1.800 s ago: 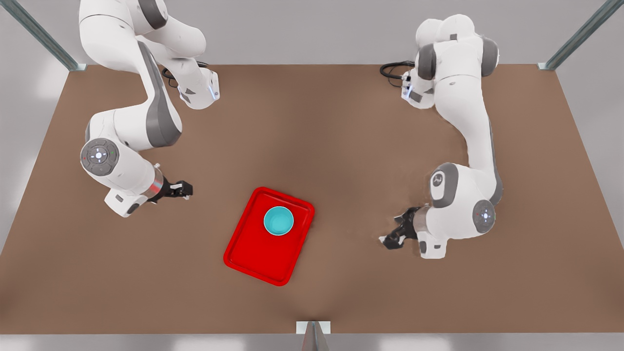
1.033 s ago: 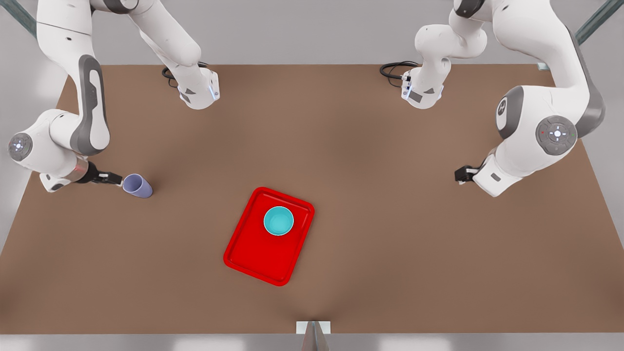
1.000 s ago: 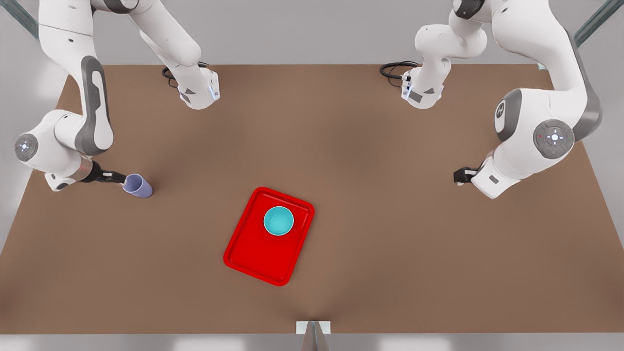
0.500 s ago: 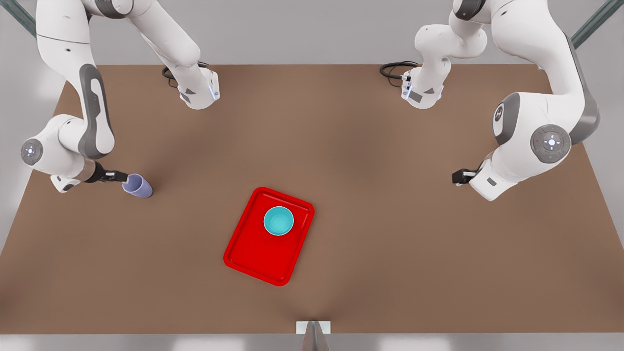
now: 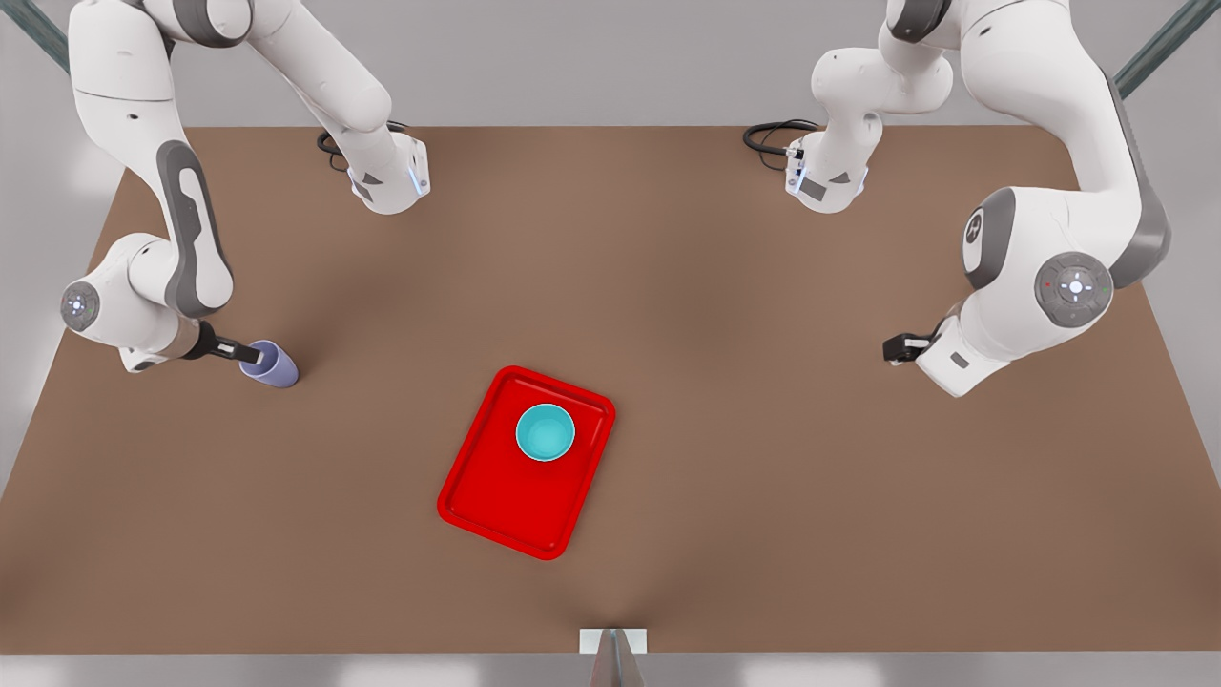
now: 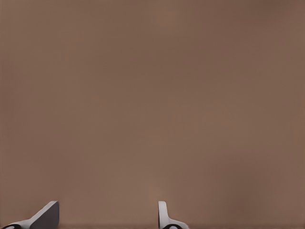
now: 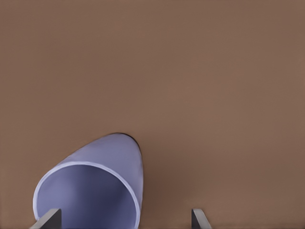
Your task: Place the bowl on the tray with the left arm and the cup on the tray with the right arm
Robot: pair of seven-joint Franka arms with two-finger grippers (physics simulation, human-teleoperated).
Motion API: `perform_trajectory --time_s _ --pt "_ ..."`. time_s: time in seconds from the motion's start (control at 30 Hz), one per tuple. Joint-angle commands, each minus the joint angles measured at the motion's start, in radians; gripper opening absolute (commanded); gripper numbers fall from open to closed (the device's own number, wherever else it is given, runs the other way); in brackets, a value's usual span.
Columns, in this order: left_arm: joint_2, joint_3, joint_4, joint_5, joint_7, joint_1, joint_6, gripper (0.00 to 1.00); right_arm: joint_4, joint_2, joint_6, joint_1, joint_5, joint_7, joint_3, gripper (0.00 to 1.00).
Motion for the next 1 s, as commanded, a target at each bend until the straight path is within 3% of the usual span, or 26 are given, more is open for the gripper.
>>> perform_trajectory --time_s 0.0,0.97 --pt "0.000 0.000 0.000 0.000 0.000 0.000 0.000 1.00 0.000 0.000 0.000 0.000 0.000 0.000 0.000 1.00" --pt "0.003 0.000 -0.002 -0.001 0.000 0.002 -0.009 1.00 0.015 0.115 0.056 -0.024 -0.002 0.000 -0.002 1.00"
